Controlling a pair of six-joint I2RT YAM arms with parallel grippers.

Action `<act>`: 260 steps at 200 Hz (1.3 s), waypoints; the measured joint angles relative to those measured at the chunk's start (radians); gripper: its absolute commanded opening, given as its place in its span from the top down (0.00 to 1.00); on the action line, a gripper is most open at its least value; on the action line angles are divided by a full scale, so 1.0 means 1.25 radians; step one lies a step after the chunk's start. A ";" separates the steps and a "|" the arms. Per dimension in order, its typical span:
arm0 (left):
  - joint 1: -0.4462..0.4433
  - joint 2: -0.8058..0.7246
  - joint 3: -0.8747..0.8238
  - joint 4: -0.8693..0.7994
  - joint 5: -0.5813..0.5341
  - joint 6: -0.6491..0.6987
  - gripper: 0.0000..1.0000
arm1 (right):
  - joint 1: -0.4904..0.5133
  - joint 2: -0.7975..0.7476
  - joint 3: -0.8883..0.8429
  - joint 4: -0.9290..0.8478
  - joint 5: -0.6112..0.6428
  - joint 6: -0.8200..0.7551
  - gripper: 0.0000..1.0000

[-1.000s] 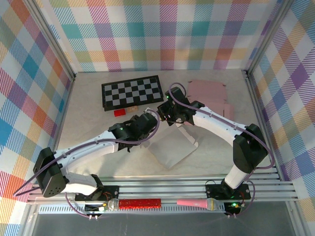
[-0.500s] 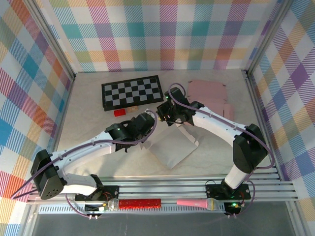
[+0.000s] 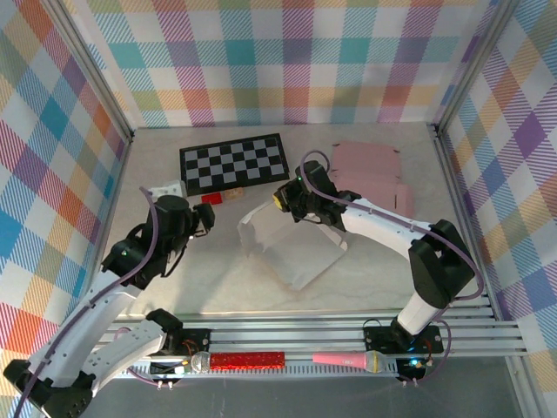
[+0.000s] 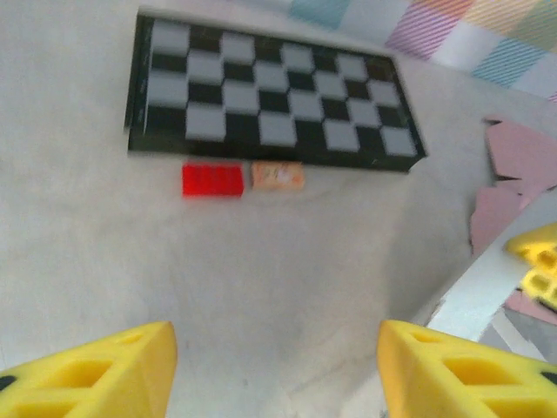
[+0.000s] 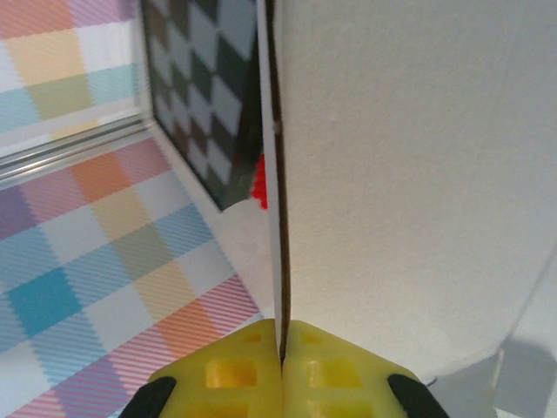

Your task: Fold the paper box

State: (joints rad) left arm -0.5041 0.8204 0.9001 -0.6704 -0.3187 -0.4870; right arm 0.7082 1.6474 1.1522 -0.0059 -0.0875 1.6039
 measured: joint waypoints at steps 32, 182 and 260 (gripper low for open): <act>0.056 0.001 -0.125 -0.009 0.077 -0.054 0.55 | 0.000 0.021 0.001 0.073 -0.034 -0.029 1.00; 0.073 0.113 -0.290 0.292 0.291 0.080 0.59 | -0.002 0.124 -0.064 0.334 -0.164 -0.120 1.00; -0.014 0.165 -0.281 0.350 0.288 0.120 0.55 | -0.006 0.127 -0.065 0.346 -0.170 -0.120 1.00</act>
State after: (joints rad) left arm -0.5217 1.0271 0.5491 -0.2329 0.0418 -0.3374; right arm 0.7006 1.8057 1.0714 0.4263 -0.3004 1.4544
